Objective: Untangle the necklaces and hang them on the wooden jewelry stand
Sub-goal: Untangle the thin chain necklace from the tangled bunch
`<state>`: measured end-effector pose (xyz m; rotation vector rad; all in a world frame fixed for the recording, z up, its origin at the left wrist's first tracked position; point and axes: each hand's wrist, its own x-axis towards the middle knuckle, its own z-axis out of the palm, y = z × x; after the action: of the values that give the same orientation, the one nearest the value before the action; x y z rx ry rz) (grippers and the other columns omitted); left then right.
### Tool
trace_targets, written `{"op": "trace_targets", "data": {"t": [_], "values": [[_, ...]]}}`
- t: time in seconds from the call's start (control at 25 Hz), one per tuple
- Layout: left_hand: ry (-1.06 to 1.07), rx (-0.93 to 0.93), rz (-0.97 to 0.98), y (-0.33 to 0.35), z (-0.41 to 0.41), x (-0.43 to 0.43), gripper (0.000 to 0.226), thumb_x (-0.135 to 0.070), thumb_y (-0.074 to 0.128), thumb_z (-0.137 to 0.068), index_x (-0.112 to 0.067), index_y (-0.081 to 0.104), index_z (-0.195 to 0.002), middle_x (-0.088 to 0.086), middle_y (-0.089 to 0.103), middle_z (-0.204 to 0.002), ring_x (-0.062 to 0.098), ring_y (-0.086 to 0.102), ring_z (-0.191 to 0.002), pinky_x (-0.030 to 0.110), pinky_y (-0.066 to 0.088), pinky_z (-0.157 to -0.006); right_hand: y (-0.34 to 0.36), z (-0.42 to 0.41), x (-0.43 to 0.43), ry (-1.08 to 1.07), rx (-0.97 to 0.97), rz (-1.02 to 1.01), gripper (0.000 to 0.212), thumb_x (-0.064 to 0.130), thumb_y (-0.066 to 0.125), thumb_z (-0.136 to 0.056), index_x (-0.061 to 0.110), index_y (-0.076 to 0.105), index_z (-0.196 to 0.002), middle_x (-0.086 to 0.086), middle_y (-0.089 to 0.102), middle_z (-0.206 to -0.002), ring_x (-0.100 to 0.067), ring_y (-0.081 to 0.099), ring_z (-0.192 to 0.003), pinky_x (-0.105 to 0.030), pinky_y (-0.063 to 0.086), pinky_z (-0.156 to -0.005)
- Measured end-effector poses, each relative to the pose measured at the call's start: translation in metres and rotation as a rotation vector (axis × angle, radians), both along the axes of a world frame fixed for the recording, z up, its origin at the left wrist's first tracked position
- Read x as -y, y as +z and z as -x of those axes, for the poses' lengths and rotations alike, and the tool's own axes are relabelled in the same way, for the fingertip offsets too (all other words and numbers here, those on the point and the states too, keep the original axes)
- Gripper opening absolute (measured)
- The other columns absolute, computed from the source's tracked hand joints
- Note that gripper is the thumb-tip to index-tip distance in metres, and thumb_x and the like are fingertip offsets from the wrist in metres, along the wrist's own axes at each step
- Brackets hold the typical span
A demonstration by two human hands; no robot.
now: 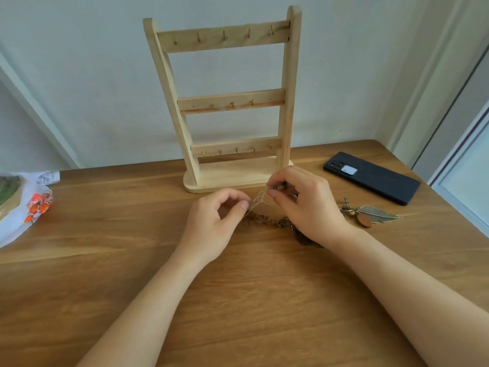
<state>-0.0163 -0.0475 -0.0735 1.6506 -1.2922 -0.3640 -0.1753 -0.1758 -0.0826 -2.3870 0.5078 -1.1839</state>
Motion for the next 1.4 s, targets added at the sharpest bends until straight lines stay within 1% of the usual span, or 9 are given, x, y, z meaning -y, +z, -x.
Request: {"op": "trace_targets", "data": {"t": [0.24,0.36,0.52,0.68,0.76,0.88,1.08,1.32,1.4], "values": [[-0.050,-0.019,-0.085,0.000,0.002,0.005,0.007,-0.018,0.064,-0.095,-0.021,0.071,-0.094,-0.011,0.073,-0.092,0.004,0.064,-0.088,0.021,0.049,-0.081,0.000,0.001,0.000,-0.004,-0.001,0.011,0.009,0.004,0.071,-0.090,0.008,0.069,-0.097,0.002,0.066,-0.090,-0.013,0.063,-0.082,-0.031,0.055,-0.073],[-0.237,-0.310,-0.207,0.004,0.003,0.001,0.020,-0.025,0.050,-0.093,-0.017,0.064,-0.080,-0.007,0.072,-0.093,0.009,0.061,-0.093,0.030,0.043,-0.084,-0.005,0.003,-0.001,-0.020,-0.046,0.034,0.008,0.006,0.069,-0.091,0.009,0.068,-0.098,0.003,0.066,-0.091,-0.013,0.062,-0.083,-0.033,0.055,-0.075],[-0.159,-0.556,-0.058,0.018,-0.006,-0.008,0.030,-0.027,0.050,-0.079,-0.029,0.057,-0.050,0.005,0.067,-0.105,0.018,0.056,-0.103,0.036,0.039,-0.091,-0.004,0.013,0.012,-0.153,-0.061,0.014,0.008,0.006,0.068,-0.092,0.012,0.067,-0.096,0.003,0.065,-0.089,-0.014,0.060,-0.082,-0.034,0.054,-0.074],[0.022,-0.839,0.060,0.020,-0.018,-0.010,0.028,-0.005,0.059,-0.091,-0.018,0.057,-0.066,0.007,0.072,-0.110,0.022,0.067,-0.099,0.031,0.055,-0.071,0.001,0.018,0.015,-0.198,-0.077,-0.005,0.008,0.008,0.068,-0.092,0.015,0.066,-0.095,0.007,0.062,-0.087,-0.009,0.056,-0.079,-0.026,0.052,-0.072],[0.193,-0.798,0.093,0.017,-0.015,-0.006,0.027,-0.005,0.066,-0.091,-0.016,0.054,-0.069,0.006,0.073,-0.097,0.015,0.069,-0.076,0.023,0.051,-0.052,0.003,0.014,0.010,-0.187,-0.079,0.012,0.007,0.010,0.067,-0.093,0.016,0.066,-0.096,0.010,0.061,-0.088,-0.006,0.055,-0.079,-0.019,0.048,-0.071],[0.403,-0.725,0.155,0.011,-0.010,-0.003,0.019,-0.018,0.077,-0.087,-0.013,0.063,-0.075,0.001,0.069,-0.077,0.011,0.061,-0.057,0.022,0.050,-0.050,0.005,0.012,0.005,-0.135,-0.061,0.030,0.007,0.013,0.069,-0.091,0.017,0.066,-0.097,0.011,0.062,-0.088,-0.003,0.055,-0.078,-0.012,0.044,-0.070],[0.604,-0.565,0.356,0.011,-0.017,-0.008,0.005,-0.014,0.069,-0.089,-0.016,0.069,-0.084,-0.008,0.063,-0.076,0.012,0.055,-0.072,0.024,0.045,-0.063,0.006,0.015,0.006,-0.069,-0.041,-0.028,0.012,0.012,0.071,-0.090,0.016,0.069,-0.101,0.010,0.066,-0.087,-0.003,0.063,-0.080,-0.021,0.054,-0.077],[0.197,0.187,0.253,0.014,-0.001,-0.005,0.013,-0.023,0.069,-0.092,-0.029,0.075,-0.103,-0.023,0.068,-0.104,-0.004,0.053,-0.105,0.015,0.040,-0.090,0.009,0.011,-0.003,0.032,-0.040,0.013,0.012,0.009,0.072,-0.090,0.018,0.068,-0.097,0.012,0.065,-0.089,-0.006,0.063,-0.085,-0.029,0.056,-0.077],[0.078,0.268,0.153,0.007,0.004,-0.003,0.018,-0.030,0.067,-0.094,-0.030,0.076,-0.110,-0.025,0.069,-0.107,-0.006,0.053,-0.112,0.017,0.040,-0.096,0.011,0.008,-0.008,0.057,-0.031,0.040,0.012,0.006,0.072,-0.089,0.016,0.068,-0.095,0.010,0.065,-0.088,-0.007,0.063,-0.084,-0.027,0.055,-0.077]]}}
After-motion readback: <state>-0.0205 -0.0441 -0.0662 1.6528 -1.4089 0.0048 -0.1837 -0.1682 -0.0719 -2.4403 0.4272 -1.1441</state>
